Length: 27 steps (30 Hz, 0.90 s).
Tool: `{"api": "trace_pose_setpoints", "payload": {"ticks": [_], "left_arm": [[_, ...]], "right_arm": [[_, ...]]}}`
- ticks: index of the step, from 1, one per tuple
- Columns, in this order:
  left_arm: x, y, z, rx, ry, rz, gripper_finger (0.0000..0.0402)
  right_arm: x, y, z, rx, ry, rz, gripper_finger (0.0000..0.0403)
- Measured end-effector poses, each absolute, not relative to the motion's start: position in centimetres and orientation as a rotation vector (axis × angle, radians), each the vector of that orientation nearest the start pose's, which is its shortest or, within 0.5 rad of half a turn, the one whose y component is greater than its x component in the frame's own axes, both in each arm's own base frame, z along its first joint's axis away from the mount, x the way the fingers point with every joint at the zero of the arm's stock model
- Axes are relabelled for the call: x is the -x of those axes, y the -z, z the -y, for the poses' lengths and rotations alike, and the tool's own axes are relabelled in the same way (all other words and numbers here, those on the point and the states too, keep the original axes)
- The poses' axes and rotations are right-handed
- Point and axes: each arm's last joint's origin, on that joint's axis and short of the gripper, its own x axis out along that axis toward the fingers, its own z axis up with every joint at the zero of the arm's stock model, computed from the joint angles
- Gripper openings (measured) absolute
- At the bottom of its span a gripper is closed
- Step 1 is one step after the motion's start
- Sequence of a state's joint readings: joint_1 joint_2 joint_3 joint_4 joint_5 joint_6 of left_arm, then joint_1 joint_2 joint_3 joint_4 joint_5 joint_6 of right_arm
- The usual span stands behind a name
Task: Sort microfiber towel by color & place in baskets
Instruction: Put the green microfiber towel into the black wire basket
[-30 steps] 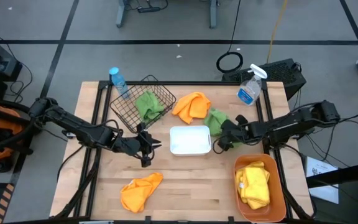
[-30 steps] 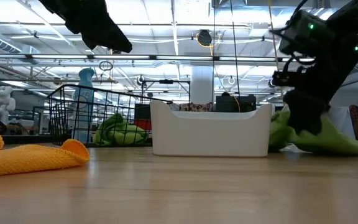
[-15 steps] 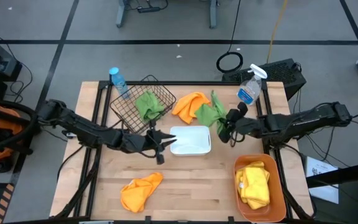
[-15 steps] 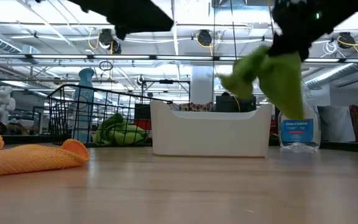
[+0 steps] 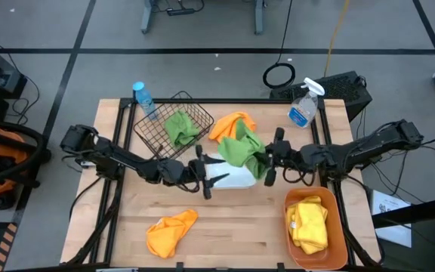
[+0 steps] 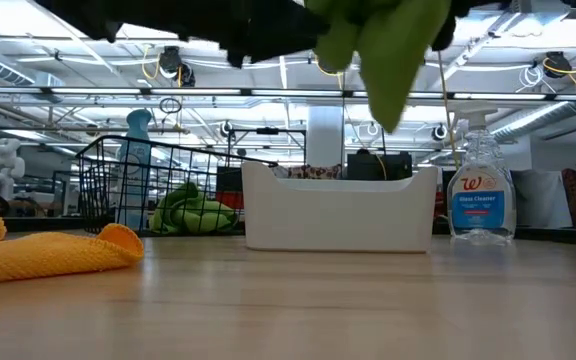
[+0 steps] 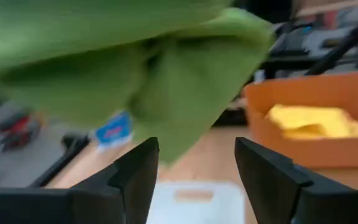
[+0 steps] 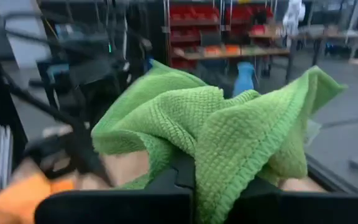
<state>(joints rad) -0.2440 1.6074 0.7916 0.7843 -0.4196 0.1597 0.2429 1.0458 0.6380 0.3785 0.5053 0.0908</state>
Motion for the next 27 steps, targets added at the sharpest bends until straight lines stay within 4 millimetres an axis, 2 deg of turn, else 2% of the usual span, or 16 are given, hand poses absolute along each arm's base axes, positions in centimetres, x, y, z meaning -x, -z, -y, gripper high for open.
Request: {"api": "trace_pose_setpoints", "payload": {"ticks": [4,7,15,21,27], "left_arm": [[-33.6,-23.6,7.9,-0.231,-0.151,0.039,0.0222],[-33.8,-24.1,8.5,-0.316,-0.233,0.054,0.0222],[-32.8,-26.3,10.1,-0.564,-0.401,0.147,0.0222],[-32.7,-27.1,9.5,-0.642,-0.507,0.136,0.0222],[-34.5,-28.5,8.6,-0.63,-0.514,0.053,0.0222]], "right_arm": [[-23.9,-28.9,-4.2,-0.112,0.194,0.089,0.0006],[-25.0,-28.7,-4.5,-0.137,0.119,0.145,0.0006],[-27.1,-26.8,-5.1,-0.196,0.051,0.16,0.0006],[-27.9,-25.7,-5.5,-0.221,-0.024,0.131,0.0006],[-28.0,-25.5,-5.8,-0.227,-0.106,0.116,0.0006]]}}
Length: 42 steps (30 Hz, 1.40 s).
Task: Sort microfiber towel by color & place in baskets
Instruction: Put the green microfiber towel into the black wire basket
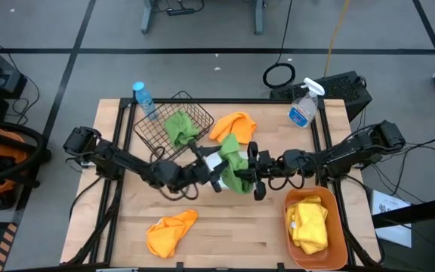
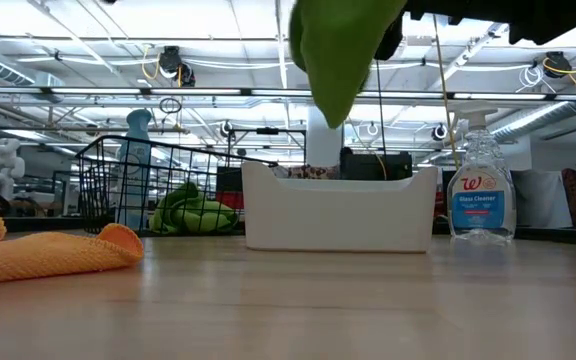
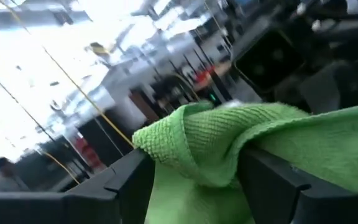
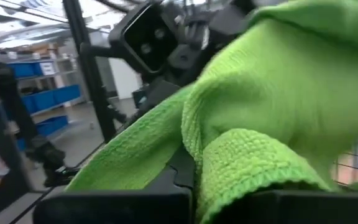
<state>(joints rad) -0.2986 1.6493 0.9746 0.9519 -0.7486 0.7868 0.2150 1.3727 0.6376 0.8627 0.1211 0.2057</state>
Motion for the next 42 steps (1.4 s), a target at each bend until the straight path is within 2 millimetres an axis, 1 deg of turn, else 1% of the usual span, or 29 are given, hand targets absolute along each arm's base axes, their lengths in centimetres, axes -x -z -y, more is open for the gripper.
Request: {"api": "trace_pose_setpoints", "payload": {"ticks": [2,4,6,9,12,13,20,22,24,28,31,34,37,39,42], "left_arm": [[-35.3,-28.7,8.5,-0.613,-0.473,-0.043,0.0222],[-35.9,-28.8,8.3,-0.613,-0.4,-0.175,0.0222],[-36.1,-28.9,8.4,-0.604,-0.335,-0.296,0.0222],[-36.0,-28.8,8.4,-0.539,-0.309,-0.435,0.0222],[-34.9,-30.0,9.1,-0.471,-0.26,-0.491,0.0222],[-34.4,-30.6,9.5,-0.455,-0.234,-0.493,0.0222],[-30.5,-32.2,11.8,-0.357,-0.127,-0.539,0.0222],[-29.6,-32.3,12.4,-0.308,-0.101,-0.544,0.0222],[-29.1,-32.1,12.9,-0.268,-0.093,-0.547,0.0222],[-29.2,-31.5,13.4,-0.203,-0.096,-0.502,0.0222],[-30.0,-30.9,13.8,-0.142,-0.115,-0.388,0.0222],[-30.4,-30.1,14.0,-0.113,-0.121,-0.328,0.0228],[-30.5,-29.6,13.9,-0.092,-0.179,-0.289,0.0248],[-30.5,-29.5,13.6,-0.082,-0.218,-0.257,0.0268],[-31.0,-29.0,12.8,-0.088,-0.249,-0.27,0.0305]], "right_arm": [[-28.0,-25.4,-5.8,-0.223,-0.125,0.107,0.0006],[-28.0,-25.3,-5.9,-0.221,-0.135,0.095,0.0006],[-28.0,-25.2,-6.1,-0.218,-0.164,0.085,0.0006],[-28.0,-25.2,-6.2,-0.215,-0.197,0.08,0.0006],[-28.0,-25.0,-6.2,-0.211,-0.209,0.062,0.0006],[-28.0,-25.0,-6.2,-0.209,-0.209,0.062,0.0006],[-27.8,-25.4,-6.2,-0.181,-0.21,0.078,0.0006],[-27.7,-25.6,-6.2,-0.176,-0.217,0.083,0.0006],[-27.6,-25.7,-6.3,-0.171,-0.234,0.095,0.0006],[-27.5,-25.9,-6.3,-0.158,-0.24,0.106,0.0006],[-27.5,-26.1,-6.3,-0.159,-0.242,0.124,0.0006],[-27.5,-26.2,-6.3,-0.16,-0.242,0.132,0.0006],[-27.5,-26.2,-6.3,-0.16,-0.242,0.133,0.0006],[-27.5,-26.2,-6.3,-0.158,-0.242,0.132,0.0006],[-27.5,-26.1,-6.3,-0.139,-0.24,0.13,0.0006]]}}
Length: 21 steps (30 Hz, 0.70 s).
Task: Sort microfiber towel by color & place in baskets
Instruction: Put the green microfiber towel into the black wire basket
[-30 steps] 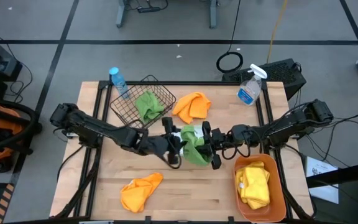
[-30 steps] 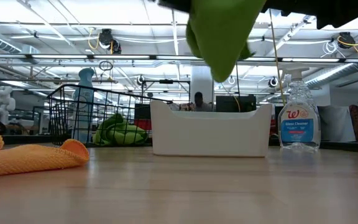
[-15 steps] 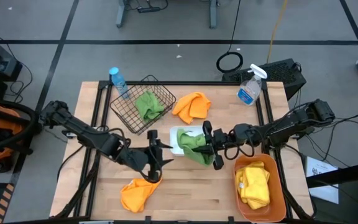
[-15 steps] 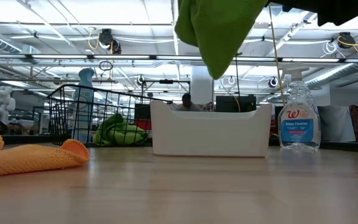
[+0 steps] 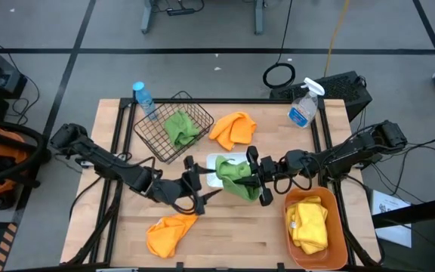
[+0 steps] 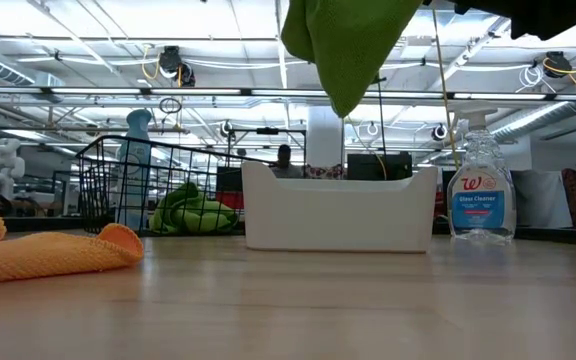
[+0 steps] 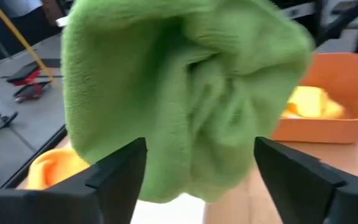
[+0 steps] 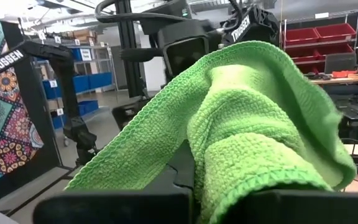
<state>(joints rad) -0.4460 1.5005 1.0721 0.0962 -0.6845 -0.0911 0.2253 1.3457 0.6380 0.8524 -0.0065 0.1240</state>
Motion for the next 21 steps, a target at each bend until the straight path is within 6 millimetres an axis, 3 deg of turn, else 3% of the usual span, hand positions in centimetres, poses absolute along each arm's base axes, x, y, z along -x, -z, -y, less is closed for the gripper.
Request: {"api": "trace_pose_setpoints", "payload": {"ticks": [6,10,15,21], "left_arm": [[-33.4,-27.0,10.5,-0.106,-0.303,-0.309,0.0361],[-35.1,-26.0,10.1,-0.084,-0.15,-0.278,0.0351],[-35.8,-25.9,10.4,-0.166,-0.093,-0.22,0.0265],[-35.6,-26.1,10.4,-0.176,-0.08,-0.224,0.0076]], "right_arm": [[-27.5,-26.1,-6.3,-0.114,-0.238,0.137,0.0006],[-27.5,-26.0,-6.3,-0.106,-0.236,0.12,0.0006],[-27.5,-25.7,-6.2,-0.096,-0.228,0.093,0.0006],[-27.6,-25.5,-6.3,-0.093,-0.227,0.074,0.0007]]}}
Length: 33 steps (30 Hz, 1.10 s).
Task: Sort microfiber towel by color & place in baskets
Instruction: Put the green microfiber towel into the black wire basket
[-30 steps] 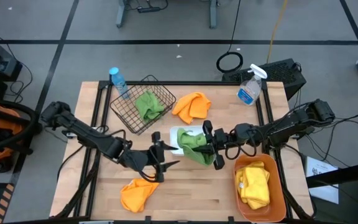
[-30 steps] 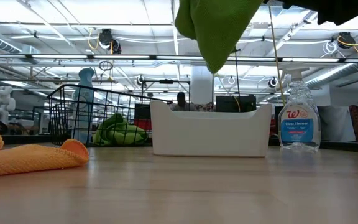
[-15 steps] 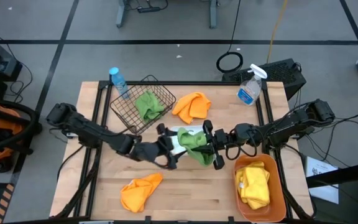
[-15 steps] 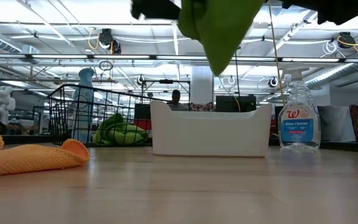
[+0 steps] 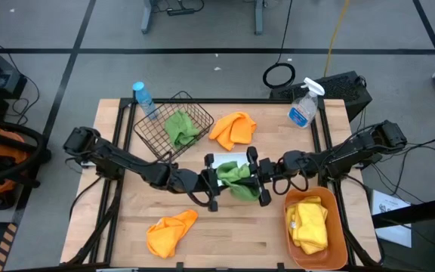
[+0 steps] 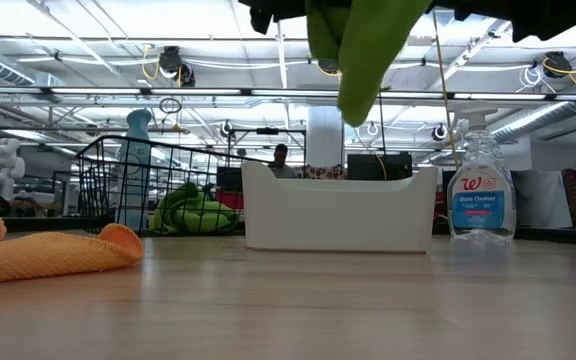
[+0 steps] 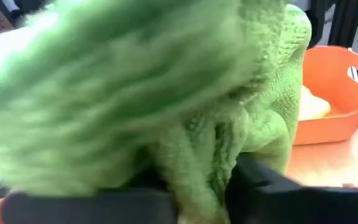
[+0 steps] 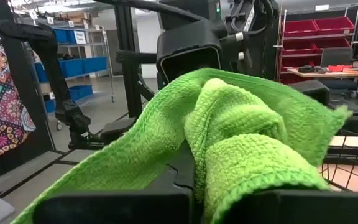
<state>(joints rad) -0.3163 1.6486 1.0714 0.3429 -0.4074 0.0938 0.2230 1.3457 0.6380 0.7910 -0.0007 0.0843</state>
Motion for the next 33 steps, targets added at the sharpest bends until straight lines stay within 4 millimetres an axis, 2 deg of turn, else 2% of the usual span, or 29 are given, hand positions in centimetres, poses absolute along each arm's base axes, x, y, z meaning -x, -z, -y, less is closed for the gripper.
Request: {"api": "trace_pose_setpoints", "payload": {"ticks": [1,3,7,10,16,19,22,25,27,30,33], "left_arm": [[-35.4,-26.1,10.4,-0.181,-0.073,-0.24,0.0043],[-35.0,-26.1,10.3,-0.188,-0.067,-0.286,0.0019],[-33.8,-26.2,9.9,-0.205,-0.081,-0.388,0.0029],[-32.5,-27.1,9.4,-0.216,-0.078,-0.448,0.0025],[-29.2,-29.3,7.7,-0.1,-0.006,-0.564,0.0014],[-27.7,-29.9,6.9,-0.061,-0.026,-0.621,0.0013],[-26.7,-30.5,6.1,-0.023,-0.054,-0.639,0.0012],[-26.2,-30.6,5.6,0.007,-0.067,-0.662,0.0012],[-26.1,-30.5,5.5,0.017,-0.064,-0.677,0.0012],[-26.1,-30.5,5.4,0.035,-0.067,-0.682,0.0012],[-26.1,-30.4,5.4,0.053,-0.057,-0.69,0.0011]], "right_arm": [[-27.6,-25.4,-6.3,-0.093,-0.223,0.066,0.0008],[-27.6,-25.2,-6.2,-0.111,-0.196,0.037,0.0014],[-27.5,-24.4,-6.0,-0.162,-0.136,-0.056,0.0049],[-27.0,-24.1,-5.8,-0.166,-0.081,-0.131,0.0089],[-25.3,-24.7,-5.6,-0.149,0.048,-0.213,0.0169],[-24.7,-25.6,-6.1,-0.126,0.006,-0.168,0.0202],[-24.5,-26.5,-7.6,-0.043,-0.117,-0.076,0.0224],[-25.0,-27.1,-9.3,0.03,-0.168,0.073,0.023],[-25.8,-26.5,-10.2,0.089,-0.143,0.132,0.023],[-27.7,-25.4,-11.7,0.21,-0.108,0.114,0.0227],[-30.3,-24.6,-13.4,0.291,-0.133,0.064,0.0221]]}}
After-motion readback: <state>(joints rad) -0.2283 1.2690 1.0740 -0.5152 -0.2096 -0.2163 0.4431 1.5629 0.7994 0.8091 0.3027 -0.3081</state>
